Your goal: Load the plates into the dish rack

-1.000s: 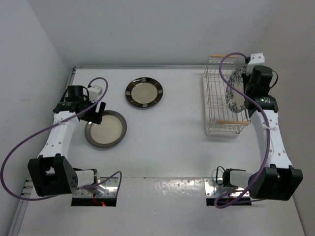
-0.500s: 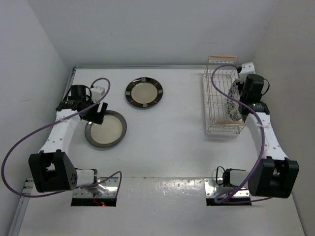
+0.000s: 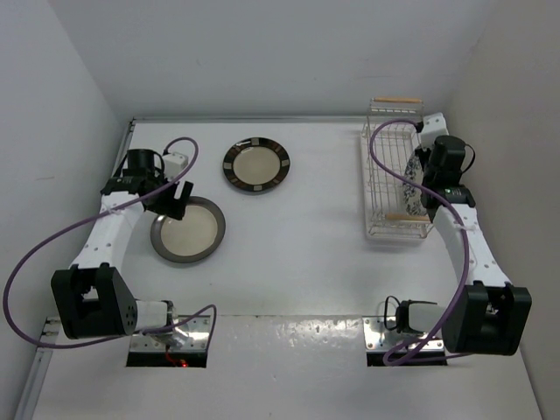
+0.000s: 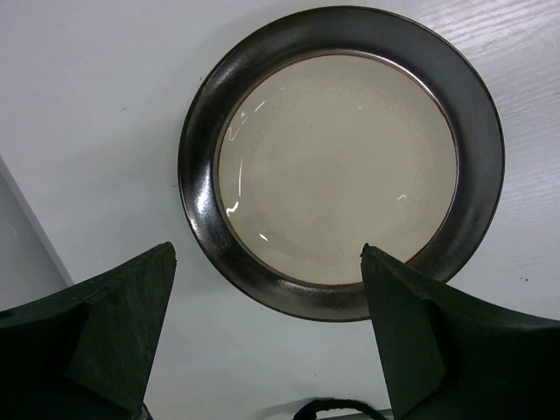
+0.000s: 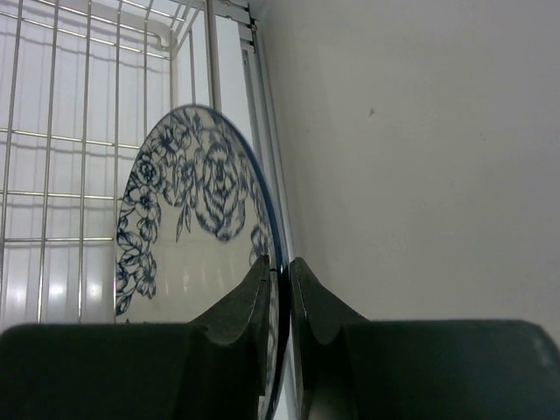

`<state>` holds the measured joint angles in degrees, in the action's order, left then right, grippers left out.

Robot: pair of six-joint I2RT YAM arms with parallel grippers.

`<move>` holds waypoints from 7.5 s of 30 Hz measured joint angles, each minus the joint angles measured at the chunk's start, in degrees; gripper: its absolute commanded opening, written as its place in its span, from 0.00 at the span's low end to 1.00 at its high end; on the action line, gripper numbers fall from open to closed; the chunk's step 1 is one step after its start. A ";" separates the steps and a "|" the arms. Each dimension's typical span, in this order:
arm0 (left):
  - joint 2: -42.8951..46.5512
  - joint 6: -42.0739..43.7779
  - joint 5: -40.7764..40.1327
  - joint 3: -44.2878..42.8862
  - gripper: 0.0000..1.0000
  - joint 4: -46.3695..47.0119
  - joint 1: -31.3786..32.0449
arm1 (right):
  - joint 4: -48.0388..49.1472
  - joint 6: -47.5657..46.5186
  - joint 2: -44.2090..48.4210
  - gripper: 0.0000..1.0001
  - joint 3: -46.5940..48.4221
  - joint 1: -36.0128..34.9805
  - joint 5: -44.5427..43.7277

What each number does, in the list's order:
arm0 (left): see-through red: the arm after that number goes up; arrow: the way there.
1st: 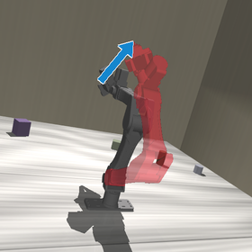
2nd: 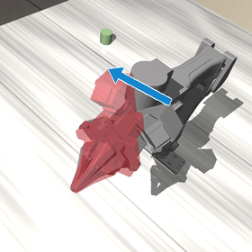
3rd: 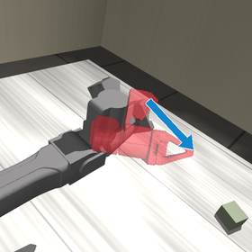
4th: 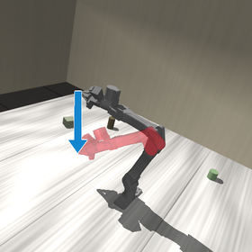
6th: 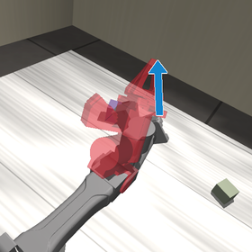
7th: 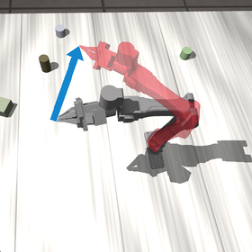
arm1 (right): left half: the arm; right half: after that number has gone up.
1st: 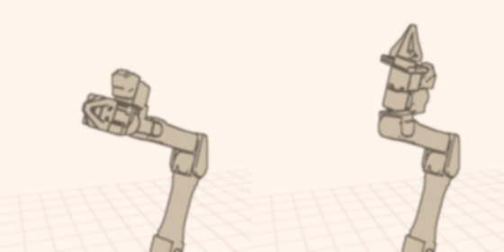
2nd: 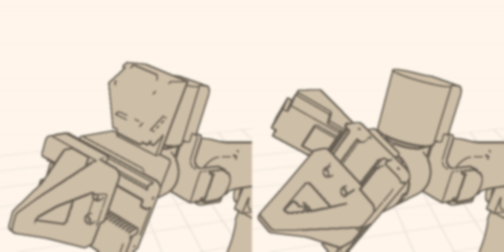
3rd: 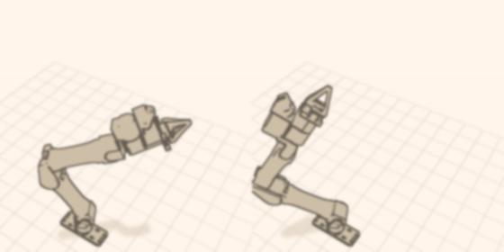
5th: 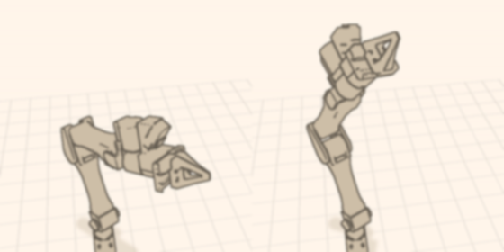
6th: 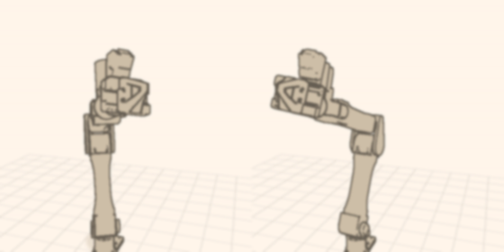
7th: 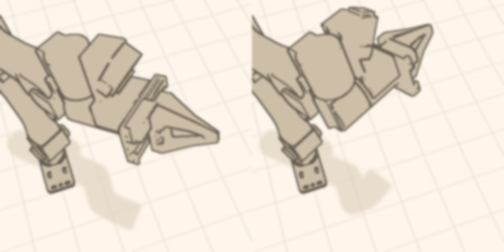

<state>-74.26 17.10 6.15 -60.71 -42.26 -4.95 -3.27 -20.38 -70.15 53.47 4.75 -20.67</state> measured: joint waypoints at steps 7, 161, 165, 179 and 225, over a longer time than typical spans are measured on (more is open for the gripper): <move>0.00 0.63 -0.68 -0.98 0.92 0.22 0.11 | -1.27 3.85 0.15 0.42 -0.90 -0.11 -0.39; -58.73 -21.86 11.82 -48.00 0.72 8.79 10.03 | -23.98 19.96 8.46 0.92 15.21 -13.97 -0.13; -60.74 -22.49 12.52 -49.33 0.39 10.60 11.32 | -23.82 22.10 10.25 0.92 12.61 -14.27 0.04; -55.21 -15.04 23.65 -41.55 0.00 13.35 14.16 | -25.31 22.27 5.18 0.93 10.95 -16.79 19.26; -53.90 -13.92 50.73 -29.92 0.00 3.85 24.90 | -6.62 40.28 -8.20 0.92 -11.15 -27.17 28.37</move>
<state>-128.16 3.18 56.88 -90.63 -38.41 19.94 -9.89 19.90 -78.35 42.33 -22.41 7.70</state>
